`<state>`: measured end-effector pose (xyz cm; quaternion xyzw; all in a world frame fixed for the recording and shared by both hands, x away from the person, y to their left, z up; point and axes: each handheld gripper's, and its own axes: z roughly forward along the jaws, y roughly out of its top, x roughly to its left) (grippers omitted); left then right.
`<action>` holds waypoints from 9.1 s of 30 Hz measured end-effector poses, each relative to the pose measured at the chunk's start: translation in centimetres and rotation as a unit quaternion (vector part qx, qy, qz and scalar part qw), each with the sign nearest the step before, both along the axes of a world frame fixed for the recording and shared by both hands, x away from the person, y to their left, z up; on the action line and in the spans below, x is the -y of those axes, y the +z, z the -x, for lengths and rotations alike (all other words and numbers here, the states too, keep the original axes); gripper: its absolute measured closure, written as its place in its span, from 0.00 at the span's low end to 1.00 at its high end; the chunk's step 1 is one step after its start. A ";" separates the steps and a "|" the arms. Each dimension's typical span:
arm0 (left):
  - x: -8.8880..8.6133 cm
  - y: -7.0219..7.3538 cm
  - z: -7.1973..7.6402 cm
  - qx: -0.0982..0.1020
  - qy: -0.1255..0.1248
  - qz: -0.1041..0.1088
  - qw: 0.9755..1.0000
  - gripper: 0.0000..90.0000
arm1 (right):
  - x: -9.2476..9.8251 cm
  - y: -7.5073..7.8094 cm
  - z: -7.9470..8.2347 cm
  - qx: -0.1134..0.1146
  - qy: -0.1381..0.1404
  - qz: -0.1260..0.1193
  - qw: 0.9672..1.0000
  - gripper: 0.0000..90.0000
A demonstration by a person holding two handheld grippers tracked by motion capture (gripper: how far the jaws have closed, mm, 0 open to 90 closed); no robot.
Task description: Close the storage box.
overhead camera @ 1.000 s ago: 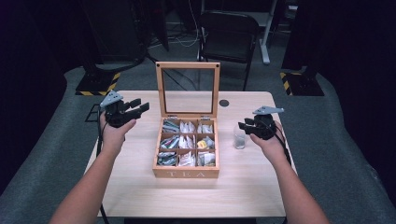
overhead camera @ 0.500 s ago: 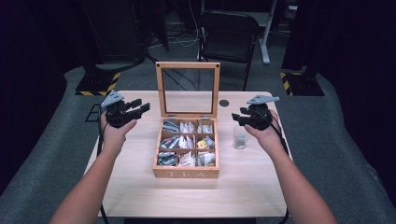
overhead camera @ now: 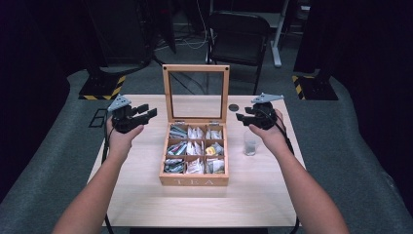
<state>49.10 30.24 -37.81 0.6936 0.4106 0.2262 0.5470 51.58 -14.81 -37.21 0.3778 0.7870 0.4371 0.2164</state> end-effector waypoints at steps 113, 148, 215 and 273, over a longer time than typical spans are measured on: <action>0.2 2.2 1.3 0.010 -0.005 -0.012 1.000 0.58 | -4.8 0.0 -3.7 0.008 0.048 -0.001 0.999 0.72; 2.8 2.0 3.5 0.021 -0.068 -0.051 0.996 0.63 | -3.7 -2.0 0.5 0.024 0.070 -0.024 0.997 0.56; 2.4 -6.1 12.2 0.015 -0.082 -0.063 0.994 0.63 | -2.1 -5.1 13.4 0.021 0.114 -0.069 0.991 0.52; 2.6 -8.6 15.0 0.015 -0.107 -0.065 0.992 0.62 | -1.7 -8.0 14.8 -0.018 0.110 -0.069 0.991 0.53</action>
